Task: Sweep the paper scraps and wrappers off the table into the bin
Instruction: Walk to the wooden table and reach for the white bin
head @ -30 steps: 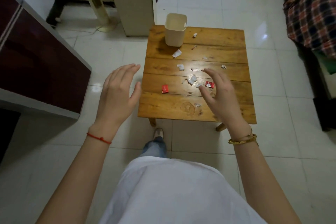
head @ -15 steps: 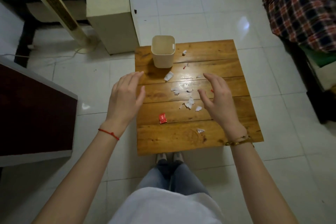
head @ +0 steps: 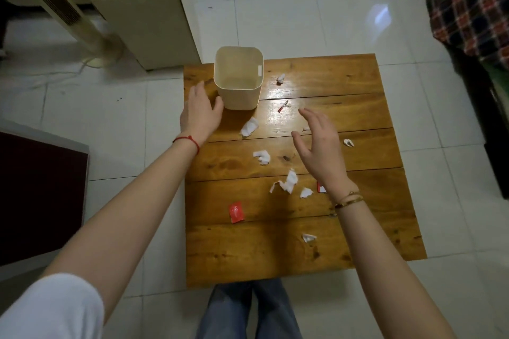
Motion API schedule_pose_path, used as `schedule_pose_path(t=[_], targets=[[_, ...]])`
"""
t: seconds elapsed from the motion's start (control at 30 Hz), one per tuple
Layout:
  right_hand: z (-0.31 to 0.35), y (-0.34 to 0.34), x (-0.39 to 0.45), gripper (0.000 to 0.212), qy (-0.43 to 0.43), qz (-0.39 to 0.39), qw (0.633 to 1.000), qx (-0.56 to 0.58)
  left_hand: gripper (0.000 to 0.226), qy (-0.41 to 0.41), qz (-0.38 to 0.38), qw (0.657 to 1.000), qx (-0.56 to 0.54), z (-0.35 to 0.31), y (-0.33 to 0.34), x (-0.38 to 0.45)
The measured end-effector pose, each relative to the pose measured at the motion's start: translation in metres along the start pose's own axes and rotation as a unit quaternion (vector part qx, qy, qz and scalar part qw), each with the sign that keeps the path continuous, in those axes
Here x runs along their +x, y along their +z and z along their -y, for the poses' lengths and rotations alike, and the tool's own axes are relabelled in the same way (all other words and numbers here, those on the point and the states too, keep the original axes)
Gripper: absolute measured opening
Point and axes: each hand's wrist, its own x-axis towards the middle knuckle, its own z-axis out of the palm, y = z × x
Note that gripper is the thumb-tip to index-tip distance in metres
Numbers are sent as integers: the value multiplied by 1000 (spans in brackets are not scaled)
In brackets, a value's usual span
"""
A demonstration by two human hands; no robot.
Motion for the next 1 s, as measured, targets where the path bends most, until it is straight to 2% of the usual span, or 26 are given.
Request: schedule_pose_path(t=[0.07,0.27,0.43,0.6,0.7,0.8,1.0], targets=[[-13,18,12,46,7,9,1000,4,68,-55,19,997,-45,5,18,25],[-40,62,31,47,5,33,999,3,77,-145,78,968,-188,12,56,76],[-52,84,35,49,-1,46,999,-3,58,-182,97,944,-256,7,75,100],[-59,96,35,50,-4,57,998,-21,45,-235,88,896,-366,3,85,113],[-61,99,35,50,-4,59,998,-27,43,-244,60,888,-385,4,88,112],[-59,96,32,50,-1,56,998,-25,41,-222,46,902,-366,2,82,101],[-53,82,12,48,-6,52,998,-20,35,-199,44,897,-391,2,48,40]])
